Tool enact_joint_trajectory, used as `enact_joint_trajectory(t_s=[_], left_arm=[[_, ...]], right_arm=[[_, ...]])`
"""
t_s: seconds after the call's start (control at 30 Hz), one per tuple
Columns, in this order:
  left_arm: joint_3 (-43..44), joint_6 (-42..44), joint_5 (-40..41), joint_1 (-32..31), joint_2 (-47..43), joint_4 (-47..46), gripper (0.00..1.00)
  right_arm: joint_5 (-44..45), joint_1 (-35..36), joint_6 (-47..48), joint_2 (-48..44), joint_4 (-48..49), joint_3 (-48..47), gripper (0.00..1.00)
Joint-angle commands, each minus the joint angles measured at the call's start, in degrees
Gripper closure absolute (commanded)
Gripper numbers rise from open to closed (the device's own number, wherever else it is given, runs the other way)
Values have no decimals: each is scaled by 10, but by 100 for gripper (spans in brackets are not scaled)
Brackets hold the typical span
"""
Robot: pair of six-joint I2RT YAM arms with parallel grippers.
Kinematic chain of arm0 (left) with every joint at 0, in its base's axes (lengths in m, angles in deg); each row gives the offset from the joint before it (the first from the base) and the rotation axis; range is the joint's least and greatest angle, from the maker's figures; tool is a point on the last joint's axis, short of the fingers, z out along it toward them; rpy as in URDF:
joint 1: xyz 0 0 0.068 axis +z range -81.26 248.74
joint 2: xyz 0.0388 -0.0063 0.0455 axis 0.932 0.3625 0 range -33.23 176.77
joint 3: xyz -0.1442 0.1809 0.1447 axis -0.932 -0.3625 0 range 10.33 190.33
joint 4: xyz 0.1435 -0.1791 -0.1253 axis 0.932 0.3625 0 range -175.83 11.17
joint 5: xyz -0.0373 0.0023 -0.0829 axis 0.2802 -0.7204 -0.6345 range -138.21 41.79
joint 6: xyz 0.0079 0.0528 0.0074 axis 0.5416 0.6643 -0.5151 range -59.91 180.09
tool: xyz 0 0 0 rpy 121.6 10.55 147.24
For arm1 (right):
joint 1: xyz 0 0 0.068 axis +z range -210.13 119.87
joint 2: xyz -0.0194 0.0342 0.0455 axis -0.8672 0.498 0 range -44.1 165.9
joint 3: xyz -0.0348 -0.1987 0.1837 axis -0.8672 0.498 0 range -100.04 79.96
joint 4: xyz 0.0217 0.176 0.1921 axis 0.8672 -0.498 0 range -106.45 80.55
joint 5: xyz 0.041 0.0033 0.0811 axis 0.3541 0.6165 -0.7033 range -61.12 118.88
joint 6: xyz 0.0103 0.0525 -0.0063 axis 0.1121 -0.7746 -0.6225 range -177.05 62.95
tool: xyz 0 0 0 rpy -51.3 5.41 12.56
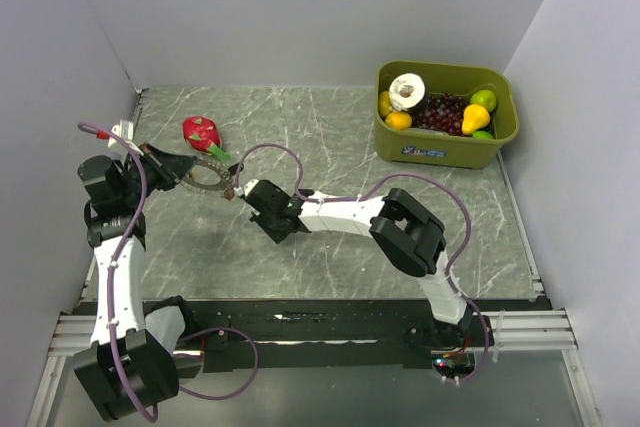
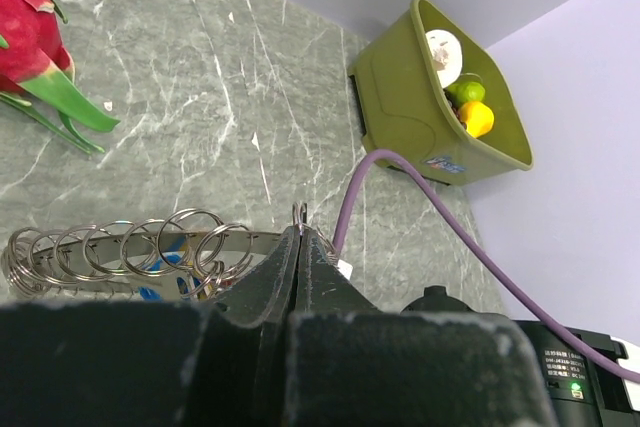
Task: Put the keys on the keyring
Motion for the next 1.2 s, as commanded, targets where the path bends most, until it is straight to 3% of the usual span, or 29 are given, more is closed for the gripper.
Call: enact_joint_trajectory(t_s=[0.0, 0.3, 0.43, 0.5, 0.63, 0.83, 1.17], left_arm=[[10, 8, -12, 3, -19, -26, 99], [13, 36, -4, 3, -20, -5, 99], [14, 36, -5, 2, -20, -7, 99], [18, 40, -2, 1, -20, -2, 99], [24, 38, -7, 1, -18, -1, 99], [24, 35, -14, 1, -18, -5, 99], [20, 34, -16, 2, -14, -11, 99]], right_arm=[[-2, -5, -1, -49, 37, 31, 100], [-91, -41, -4, -199, 124, 170, 100], [-114, -52, 3, -207, 149, 187, 100], [-125, -52, 8, -183, 148, 172, 96], [-188, -66, -7, -133, 147, 125, 72], [-288, -131, -88, -103, 206, 138, 54], [-347, -149, -109, -46, 190, 100, 50]])
